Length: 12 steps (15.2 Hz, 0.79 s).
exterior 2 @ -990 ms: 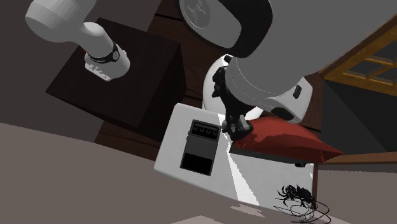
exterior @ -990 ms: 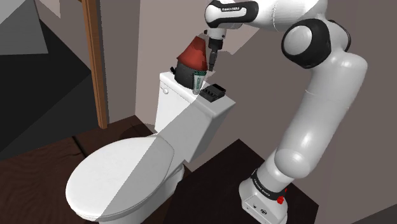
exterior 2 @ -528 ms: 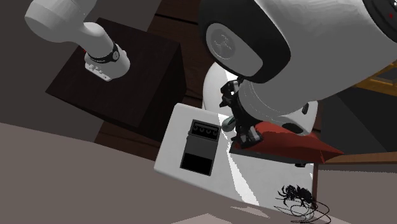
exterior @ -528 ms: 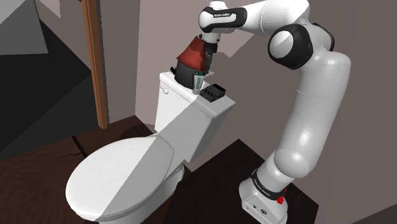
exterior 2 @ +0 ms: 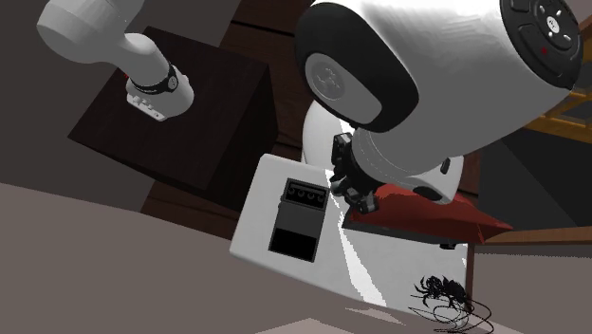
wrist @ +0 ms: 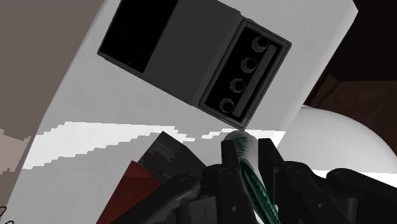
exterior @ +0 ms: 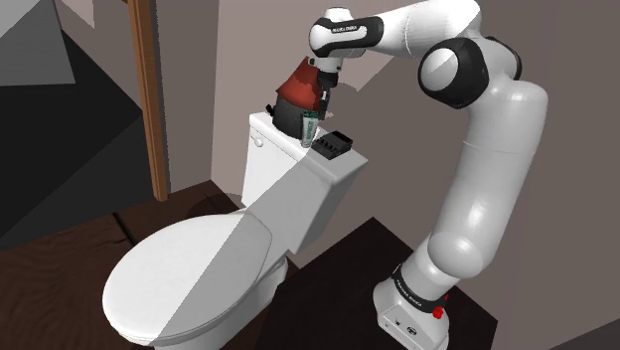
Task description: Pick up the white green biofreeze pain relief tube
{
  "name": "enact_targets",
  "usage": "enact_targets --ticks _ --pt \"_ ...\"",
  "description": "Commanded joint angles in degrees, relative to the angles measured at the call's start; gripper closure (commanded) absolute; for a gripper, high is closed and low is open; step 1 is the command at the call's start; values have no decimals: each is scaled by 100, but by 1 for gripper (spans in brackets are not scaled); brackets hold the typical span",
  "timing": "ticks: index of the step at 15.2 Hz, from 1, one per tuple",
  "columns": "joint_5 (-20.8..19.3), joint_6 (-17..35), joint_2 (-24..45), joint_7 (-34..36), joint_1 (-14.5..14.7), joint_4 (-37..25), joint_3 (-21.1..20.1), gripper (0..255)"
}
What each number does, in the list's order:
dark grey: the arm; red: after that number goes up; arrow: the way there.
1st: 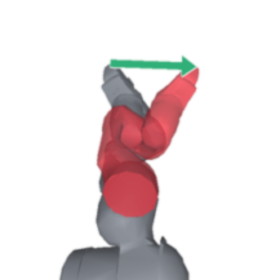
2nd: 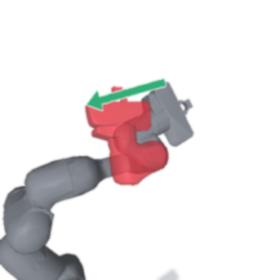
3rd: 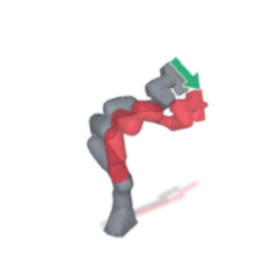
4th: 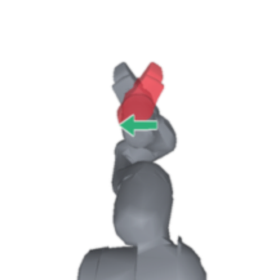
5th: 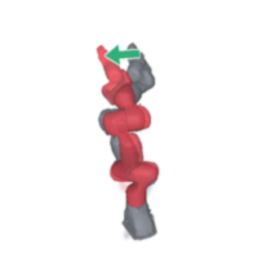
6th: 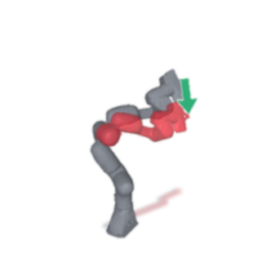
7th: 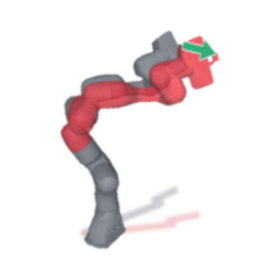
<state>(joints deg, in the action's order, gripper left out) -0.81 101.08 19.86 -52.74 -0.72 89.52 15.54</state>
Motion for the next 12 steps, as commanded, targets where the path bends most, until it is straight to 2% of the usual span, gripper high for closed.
enact_targets --ticks 1,6,12 --pt "2 2 7 -4 0 12 -2 255" --pt "2 17 14 -5 -1 17 -2 255" --pt "-10 -421 -40 -29 -7 -369 8 255"
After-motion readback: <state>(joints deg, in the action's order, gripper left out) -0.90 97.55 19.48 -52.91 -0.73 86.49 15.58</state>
